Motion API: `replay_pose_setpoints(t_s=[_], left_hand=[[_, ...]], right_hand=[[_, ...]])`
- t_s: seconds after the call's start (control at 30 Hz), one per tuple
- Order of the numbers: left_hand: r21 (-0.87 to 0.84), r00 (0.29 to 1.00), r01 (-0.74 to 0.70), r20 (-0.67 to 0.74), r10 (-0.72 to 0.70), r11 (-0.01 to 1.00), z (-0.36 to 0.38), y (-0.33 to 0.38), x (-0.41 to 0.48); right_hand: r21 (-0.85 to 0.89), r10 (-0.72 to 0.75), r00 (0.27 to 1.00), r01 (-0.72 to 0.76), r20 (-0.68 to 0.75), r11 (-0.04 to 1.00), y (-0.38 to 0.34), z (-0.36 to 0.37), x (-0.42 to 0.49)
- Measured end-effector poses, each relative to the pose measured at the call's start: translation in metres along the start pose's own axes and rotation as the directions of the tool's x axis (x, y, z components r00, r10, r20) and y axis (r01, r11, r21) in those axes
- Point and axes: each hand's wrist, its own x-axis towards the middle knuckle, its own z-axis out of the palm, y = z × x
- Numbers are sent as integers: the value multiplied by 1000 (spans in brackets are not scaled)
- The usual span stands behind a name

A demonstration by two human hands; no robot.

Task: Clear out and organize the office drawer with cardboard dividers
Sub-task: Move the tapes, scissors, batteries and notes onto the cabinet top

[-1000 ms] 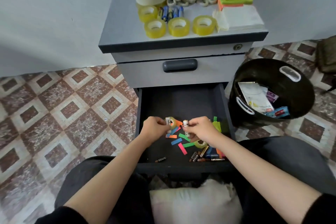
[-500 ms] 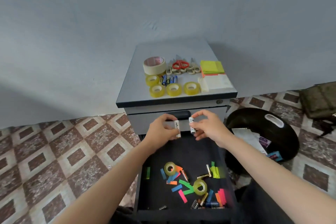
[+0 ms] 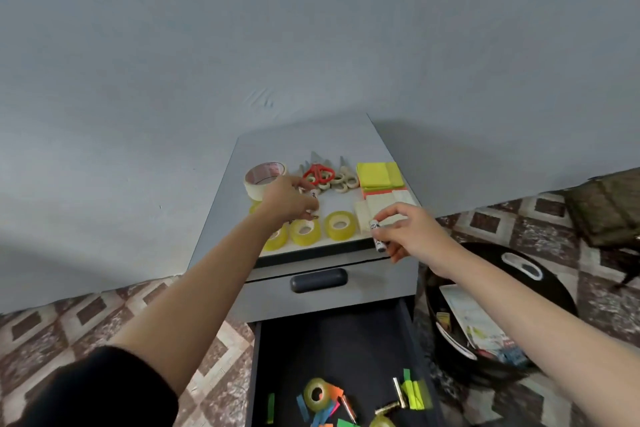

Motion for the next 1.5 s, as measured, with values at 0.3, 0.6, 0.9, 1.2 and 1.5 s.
replay_pose_setpoints(t_s=[0.3, 0.6, 0.9, 1.2, 1.5], left_hand=[[253, 995, 82, 36, -94, 964, 14, 11, 52], [457, 999, 39, -7, -40, 889, 25, 3, 60], [271, 997, -19, -67, 39, 962, 13, -2, 51], [254, 855, -380, -271, 442, 890, 0, -55, -3], [216, 849, -370, -315, 423, 904, -7, -101, -39]], right_hand=[[19, 32, 999, -32, 9, 999, 21, -20, 13], [36, 27, 999, -28, 26, 999, 23, -16, 14], [-40, -35, 999, 36, 20, 999, -6, -3, 23], [-282, -111, 993, 96, -38, 954, -51, 36, 74], [-538, -95, 995, 79, -3, 839, -41, 67, 108]])
